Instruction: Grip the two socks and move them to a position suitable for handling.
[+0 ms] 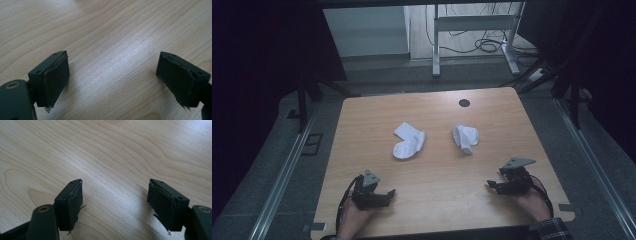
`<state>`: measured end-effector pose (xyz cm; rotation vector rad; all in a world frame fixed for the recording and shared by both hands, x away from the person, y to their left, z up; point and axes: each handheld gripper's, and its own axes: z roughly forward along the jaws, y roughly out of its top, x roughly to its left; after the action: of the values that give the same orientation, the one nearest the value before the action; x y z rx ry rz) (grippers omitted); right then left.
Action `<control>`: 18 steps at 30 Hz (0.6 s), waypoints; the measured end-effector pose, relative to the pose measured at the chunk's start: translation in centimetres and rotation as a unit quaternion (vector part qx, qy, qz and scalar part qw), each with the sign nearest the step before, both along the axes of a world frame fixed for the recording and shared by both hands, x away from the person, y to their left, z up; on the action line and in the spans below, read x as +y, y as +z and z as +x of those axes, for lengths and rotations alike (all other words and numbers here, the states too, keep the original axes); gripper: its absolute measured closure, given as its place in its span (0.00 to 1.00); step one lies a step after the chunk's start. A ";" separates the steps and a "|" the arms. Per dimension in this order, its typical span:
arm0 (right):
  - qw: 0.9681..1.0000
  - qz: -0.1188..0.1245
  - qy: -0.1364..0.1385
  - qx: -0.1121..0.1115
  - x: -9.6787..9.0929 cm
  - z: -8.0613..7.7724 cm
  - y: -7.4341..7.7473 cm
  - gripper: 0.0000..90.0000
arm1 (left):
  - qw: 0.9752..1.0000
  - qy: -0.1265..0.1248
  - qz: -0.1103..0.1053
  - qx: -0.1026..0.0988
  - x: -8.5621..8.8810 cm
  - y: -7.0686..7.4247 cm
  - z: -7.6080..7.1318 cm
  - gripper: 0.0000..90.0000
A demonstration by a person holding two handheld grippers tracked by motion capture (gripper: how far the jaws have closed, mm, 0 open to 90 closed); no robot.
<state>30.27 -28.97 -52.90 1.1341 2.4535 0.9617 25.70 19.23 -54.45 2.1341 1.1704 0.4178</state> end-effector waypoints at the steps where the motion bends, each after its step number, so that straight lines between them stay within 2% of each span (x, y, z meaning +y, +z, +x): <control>1: 1.000 0.003 -0.001 -0.001 0.0 0.0 0.0 0.34 | 1.000 0.000 0.000 0.000 0.0 0.0 0.0 0.13; 14: 0.999 0.026 -0.021 -0.024 0.5 0.9 1.6 0.36 | 1.000 0.000 0.000 0.000 0.0 0.0 0.0 0.13; 18: 0.999 0.029 -0.021 -0.023 0.7 1.4 1.9 0.36 | 1.000 0.000 0.000 0.000 0.0 0.0 0.0 0.13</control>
<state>31.70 -28.27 -50.95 1.1659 2.3700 1.0418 25.70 19.22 -54.45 2.1343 1.1699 0.4185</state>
